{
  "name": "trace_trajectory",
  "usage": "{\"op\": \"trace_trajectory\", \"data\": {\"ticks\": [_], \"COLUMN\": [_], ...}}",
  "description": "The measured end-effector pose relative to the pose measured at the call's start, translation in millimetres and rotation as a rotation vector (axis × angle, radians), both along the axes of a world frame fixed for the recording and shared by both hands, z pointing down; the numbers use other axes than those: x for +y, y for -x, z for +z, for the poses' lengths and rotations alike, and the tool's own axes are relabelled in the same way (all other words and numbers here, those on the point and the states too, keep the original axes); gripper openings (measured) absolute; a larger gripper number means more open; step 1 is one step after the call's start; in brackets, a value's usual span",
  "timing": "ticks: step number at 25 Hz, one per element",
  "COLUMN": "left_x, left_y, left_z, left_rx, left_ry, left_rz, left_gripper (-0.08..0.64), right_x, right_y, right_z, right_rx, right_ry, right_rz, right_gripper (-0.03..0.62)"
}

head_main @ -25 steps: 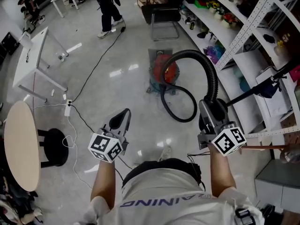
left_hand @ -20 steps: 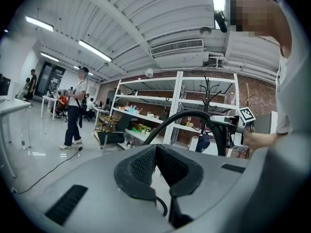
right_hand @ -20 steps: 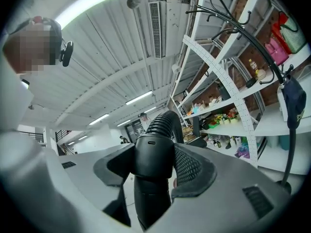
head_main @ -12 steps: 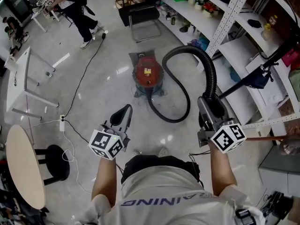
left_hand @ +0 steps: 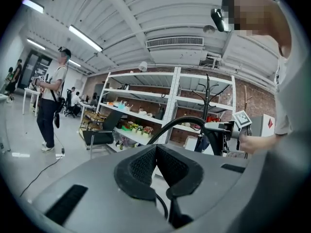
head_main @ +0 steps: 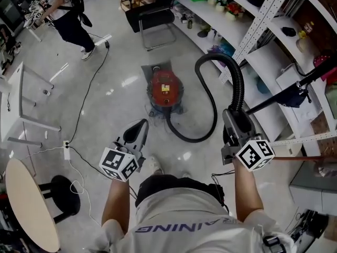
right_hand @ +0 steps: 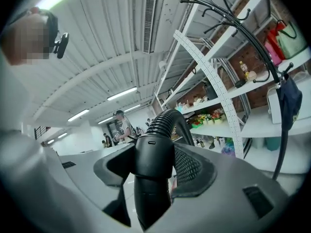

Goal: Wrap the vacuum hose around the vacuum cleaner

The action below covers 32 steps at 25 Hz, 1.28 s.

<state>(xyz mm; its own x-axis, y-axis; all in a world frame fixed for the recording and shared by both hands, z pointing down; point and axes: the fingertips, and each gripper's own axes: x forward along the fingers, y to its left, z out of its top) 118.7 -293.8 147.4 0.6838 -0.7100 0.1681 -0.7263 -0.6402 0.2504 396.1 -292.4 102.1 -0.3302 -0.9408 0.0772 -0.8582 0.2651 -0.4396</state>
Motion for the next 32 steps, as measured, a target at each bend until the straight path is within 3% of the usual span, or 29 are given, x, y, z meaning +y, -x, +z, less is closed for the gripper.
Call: {"op": "trace_trajectory", "data": {"ticks": [3, 10, 15, 20, 26, 32], "left_x": [-36.8, -100.4, -123.8, -155.9, -204.0, -252.3], "left_y": [19.7, 54.3, 70.6, 81.6, 70.6, 50.1], "left_z": [-0.7, -6.0, -1.2, 2.2, 8.3, 5.0], "left_rx": [0.016, 0.030, -0.005, 0.004, -0.002, -0.009], "left_ry": [-0.002, -0.007, -0.013, 0.000, 0.013, 0.014], "left_rz": [0.021, 0.092, 0.134, 0.113, 0.068, -0.012], "left_gripper": [0.017, 0.017, 0.017, 0.017, 0.017, 0.017], "right_x": [-27.4, -83.4, -111.0, -143.1, -199.4, -271.2], "right_y": [11.1, 62.0, 82.6, 91.1, 74.0, 58.8], "right_z": [-3.8, -10.0, -0.2, 8.4, 21.4, 34.1], "right_rx": [-0.062, -0.006, 0.013, 0.039, 0.038, 0.059], "right_ry": [0.010, 0.016, 0.028, 0.057, 0.087, 0.115], "right_rz": [0.057, 0.082, 0.096, 0.078, 0.053, -0.046], "right_gripper": [0.249, 0.249, 0.249, 0.249, 0.249, 0.249]}}
